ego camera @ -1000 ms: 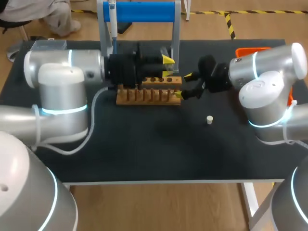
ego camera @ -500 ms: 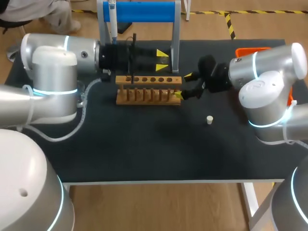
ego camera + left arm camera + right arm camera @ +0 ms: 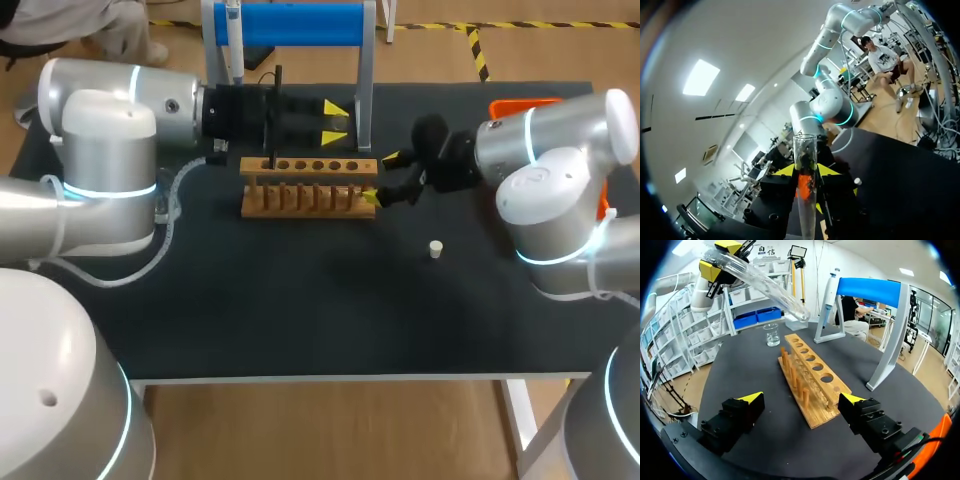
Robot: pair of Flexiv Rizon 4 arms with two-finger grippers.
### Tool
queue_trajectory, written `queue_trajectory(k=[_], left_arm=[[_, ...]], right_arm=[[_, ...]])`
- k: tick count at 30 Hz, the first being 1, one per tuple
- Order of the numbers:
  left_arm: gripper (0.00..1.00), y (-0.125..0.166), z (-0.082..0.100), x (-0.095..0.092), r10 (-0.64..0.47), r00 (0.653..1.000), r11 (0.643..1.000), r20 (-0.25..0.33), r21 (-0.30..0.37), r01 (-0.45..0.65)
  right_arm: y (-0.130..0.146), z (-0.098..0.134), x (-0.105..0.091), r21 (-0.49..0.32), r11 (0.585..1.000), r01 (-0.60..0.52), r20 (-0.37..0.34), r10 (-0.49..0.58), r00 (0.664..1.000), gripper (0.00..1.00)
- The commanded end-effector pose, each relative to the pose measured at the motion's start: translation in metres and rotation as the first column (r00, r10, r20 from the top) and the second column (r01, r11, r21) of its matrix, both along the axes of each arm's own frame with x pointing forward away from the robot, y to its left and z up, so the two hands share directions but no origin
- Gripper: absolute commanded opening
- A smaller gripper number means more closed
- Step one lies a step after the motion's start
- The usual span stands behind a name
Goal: Invert the test tube, pick up the pipette, mount the tip to pipette, aspirate from beaker and dispense into the tube, eject the tip, return the pipette, and cap with the stopper.
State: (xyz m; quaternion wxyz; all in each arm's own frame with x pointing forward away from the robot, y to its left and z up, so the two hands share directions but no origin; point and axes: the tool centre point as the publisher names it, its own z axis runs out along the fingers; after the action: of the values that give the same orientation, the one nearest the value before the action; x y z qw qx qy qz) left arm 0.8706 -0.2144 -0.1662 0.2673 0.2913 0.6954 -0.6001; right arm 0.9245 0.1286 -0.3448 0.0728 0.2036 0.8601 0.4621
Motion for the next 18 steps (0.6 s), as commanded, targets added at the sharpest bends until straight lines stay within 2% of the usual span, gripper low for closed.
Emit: queue_trajectory(k=[1, 3, 5, 6, 9, 11, 13, 15, 17, 18], left_arm=[[0.00, 0.001, 0.001, 0.001, -0.004, 1.000, 1.000, -0.001, 0.003, 0.004], [0.00, 0.007, 0.000, 0.010, 0.033, 0.995, 0.999, -0.090, 0.001, -0.033], [0.00, 0.013, 0.000, 0.019, 0.053, 0.982, 0.997, -0.182, -0.039, -0.061], [0.00, 0.014, -0.001, 0.022, 0.072, 0.975, 0.997, -0.211, -0.021, -0.078], [0.00, 0.018, 0.000, 0.033, 0.101, 0.955, 0.994, -0.279, 0.002, -0.105], [0.00, 0.018, 0.001, 0.037, 0.123, 0.947, 0.992, -0.295, 0.021, -0.122], [0.00, 0.020, 0.000, 0.043, 0.159, 0.925, 0.987, -0.344, 0.037, -0.156], [0.00, 0.021, -0.001, 0.048, 0.184, 0.911, 0.983, -0.370, 0.055, -0.177], [0.00, 0.021, -0.003, 0.053, 0.198, 0.893, 0.979, -0.404, 0.046, -0.196], [0.00, 0.021, -0.004, 0.055, 0.222, 0.872, 0.974, -0.436, 0.054, -0.221]], right_arm=[[0.000, 0.000, 0.000, 0.001, 1.000, 0.000, 0.000, 0.000, 1.000, 1.00], [0.000, 0.000, 0.000, 0.001, 1.000, 0.000, 0.000, 0.000, 1.000, 1.00], [0.000, 0.000, 0.000, 0.001, 1.000, 0.000, 0.000, 0.000, 1.000, 1.00], [0.000, 0.000, 0.000, 0.001, 1.000, 0.000, 0.000, 0.000, 1.000, 1.00], [0.000, 0.000, 0.000, 0.001, 1.000, 0.000, 0.000, 0.000, 1.000, 1.00], [0.000, 0.000, 0.000, 0.001, 1.000, 0.000, 0.000, 0.000, 1.000, 1.00], [0.000, 0.000, 0.000, 0.001, 1.000, 0.000, 0.000, 0.000, 1.000, 1.00], [0.000, 0.000, 0.000, 0.001, 1.000, 0.000, 0.000, 0.000, 1.000, 1.00], [0.000, 0.000, 0.000, 0.001, 1.000, 0.000, 0.000, 0.000, 1.000, 1.00], [0.000, 0.000, 0.000, 0.001, 1.000, 0.000, 0.000, 0.000, 1.000, 1.00]])
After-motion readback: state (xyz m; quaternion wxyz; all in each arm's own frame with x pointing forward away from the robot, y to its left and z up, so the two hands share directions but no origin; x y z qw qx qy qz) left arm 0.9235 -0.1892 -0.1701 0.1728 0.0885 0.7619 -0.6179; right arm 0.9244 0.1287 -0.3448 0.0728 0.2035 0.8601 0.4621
